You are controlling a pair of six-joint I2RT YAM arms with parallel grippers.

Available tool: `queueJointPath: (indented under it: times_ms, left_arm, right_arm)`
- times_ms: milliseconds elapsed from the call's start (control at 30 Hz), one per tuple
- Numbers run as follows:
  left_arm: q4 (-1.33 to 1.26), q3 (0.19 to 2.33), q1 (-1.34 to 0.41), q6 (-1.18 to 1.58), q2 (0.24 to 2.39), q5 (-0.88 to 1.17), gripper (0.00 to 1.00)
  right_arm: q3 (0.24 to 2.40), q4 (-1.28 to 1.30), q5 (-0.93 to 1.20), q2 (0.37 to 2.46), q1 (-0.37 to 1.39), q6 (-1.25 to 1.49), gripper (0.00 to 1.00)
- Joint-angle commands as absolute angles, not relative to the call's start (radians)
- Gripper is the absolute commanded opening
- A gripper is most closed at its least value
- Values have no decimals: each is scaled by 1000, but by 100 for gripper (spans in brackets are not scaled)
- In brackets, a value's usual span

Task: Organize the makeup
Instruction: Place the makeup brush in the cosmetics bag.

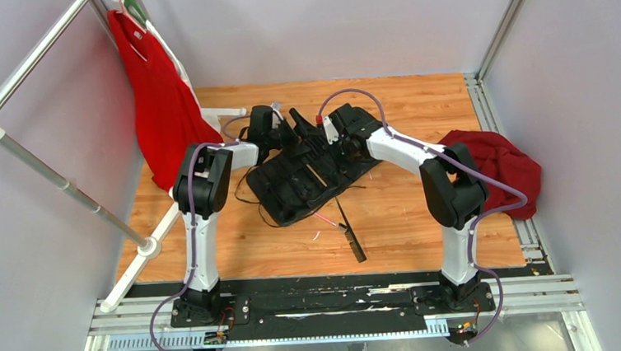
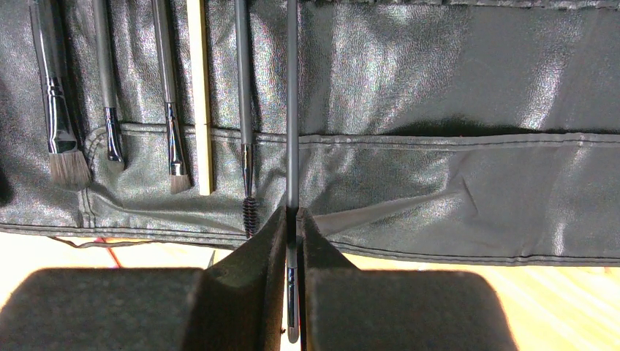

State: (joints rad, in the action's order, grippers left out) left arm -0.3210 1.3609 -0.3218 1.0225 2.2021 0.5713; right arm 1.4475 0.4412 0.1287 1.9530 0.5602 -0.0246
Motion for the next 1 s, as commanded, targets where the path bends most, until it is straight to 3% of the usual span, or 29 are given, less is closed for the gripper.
queueJointPath:
  times_ms: [0, 967]
  left_arm:
    - [-305, 1333, -316, 1054, 2247, 592, 98]
    - [-314, 1328, -302, 1072, 2251, 590, 98]
  right_arm:
    - [1426, 426, 140, 1945, 549, -10, 1]
    - [1388, 411, 150, 1931, 551, -2, 1]
